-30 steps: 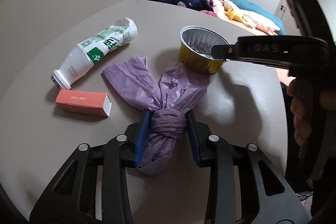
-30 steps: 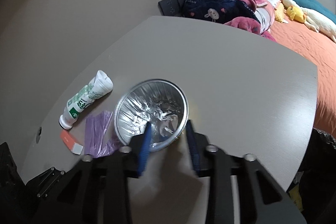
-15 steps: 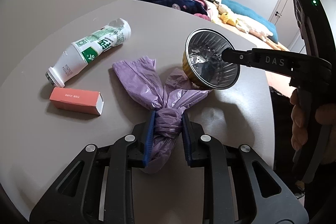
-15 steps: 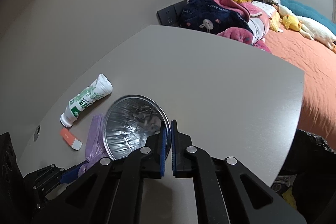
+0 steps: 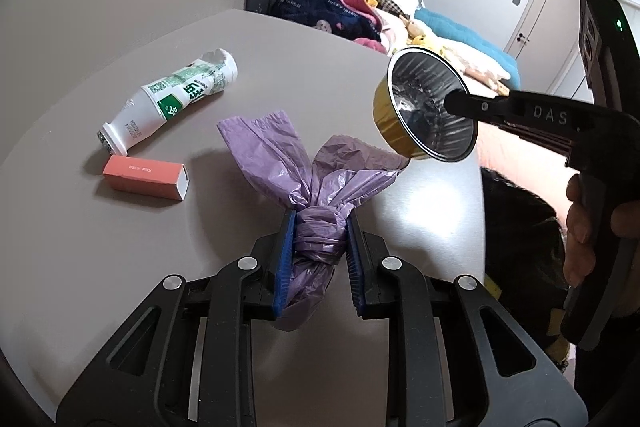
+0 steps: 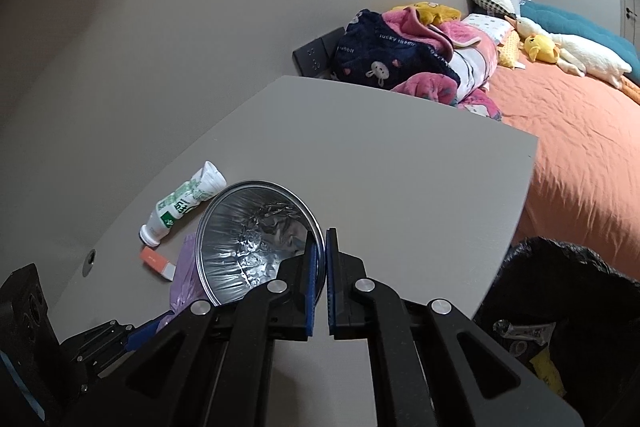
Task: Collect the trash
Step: 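Carry the bag and foil cup over the trash bin and open both tools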
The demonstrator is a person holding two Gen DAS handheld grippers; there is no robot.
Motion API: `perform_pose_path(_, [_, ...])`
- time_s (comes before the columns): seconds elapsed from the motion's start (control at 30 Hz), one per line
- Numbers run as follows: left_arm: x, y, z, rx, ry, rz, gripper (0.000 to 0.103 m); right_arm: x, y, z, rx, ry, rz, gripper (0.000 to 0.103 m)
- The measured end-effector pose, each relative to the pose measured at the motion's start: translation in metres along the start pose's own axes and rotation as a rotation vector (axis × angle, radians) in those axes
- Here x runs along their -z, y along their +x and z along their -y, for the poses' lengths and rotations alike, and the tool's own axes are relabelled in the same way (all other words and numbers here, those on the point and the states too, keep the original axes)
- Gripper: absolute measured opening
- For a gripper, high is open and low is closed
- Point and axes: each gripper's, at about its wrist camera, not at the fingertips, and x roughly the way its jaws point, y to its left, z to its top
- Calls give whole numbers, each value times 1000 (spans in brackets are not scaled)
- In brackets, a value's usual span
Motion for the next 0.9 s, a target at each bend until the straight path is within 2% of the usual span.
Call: perform_pose_path(0.9, [19, -47, 62, 49, 48, 65, 23, 48, -98, 39, 21, 51, 78, 5])
